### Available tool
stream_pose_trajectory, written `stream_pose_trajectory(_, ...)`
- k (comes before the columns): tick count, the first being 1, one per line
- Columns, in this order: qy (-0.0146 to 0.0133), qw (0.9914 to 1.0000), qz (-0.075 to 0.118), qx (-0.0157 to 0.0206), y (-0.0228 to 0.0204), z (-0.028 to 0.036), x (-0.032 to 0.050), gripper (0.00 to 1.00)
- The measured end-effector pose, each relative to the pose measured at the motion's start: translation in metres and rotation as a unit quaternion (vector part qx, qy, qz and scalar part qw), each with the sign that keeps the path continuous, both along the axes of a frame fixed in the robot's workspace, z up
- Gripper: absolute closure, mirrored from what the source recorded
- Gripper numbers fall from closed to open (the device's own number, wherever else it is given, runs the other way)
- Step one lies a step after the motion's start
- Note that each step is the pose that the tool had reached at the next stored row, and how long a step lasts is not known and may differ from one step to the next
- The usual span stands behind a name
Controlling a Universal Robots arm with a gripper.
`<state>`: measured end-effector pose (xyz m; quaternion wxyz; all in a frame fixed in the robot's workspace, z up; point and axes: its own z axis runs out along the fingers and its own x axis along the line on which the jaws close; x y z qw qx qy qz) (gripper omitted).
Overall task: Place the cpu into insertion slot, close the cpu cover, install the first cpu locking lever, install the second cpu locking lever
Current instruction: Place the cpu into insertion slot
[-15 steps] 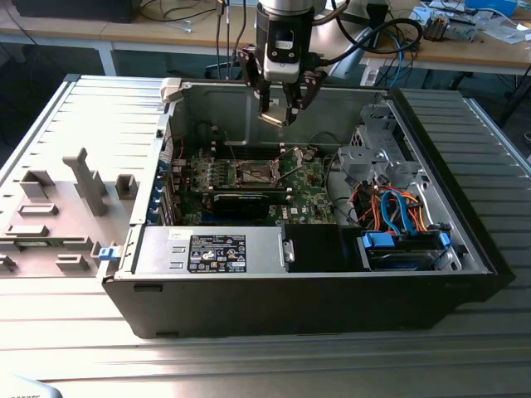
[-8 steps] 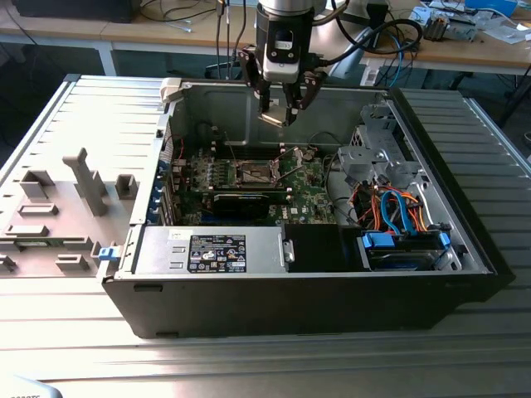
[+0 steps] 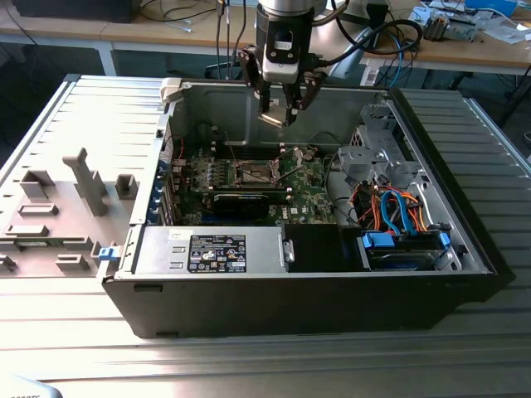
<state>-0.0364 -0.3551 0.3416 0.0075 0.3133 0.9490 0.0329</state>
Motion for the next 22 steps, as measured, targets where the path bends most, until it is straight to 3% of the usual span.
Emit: stream_pose_trajectory(22, 0.0000, 0.99990, -0.014, 0.0000, 0.0000, -0.0015, 0.0000, 0.46)
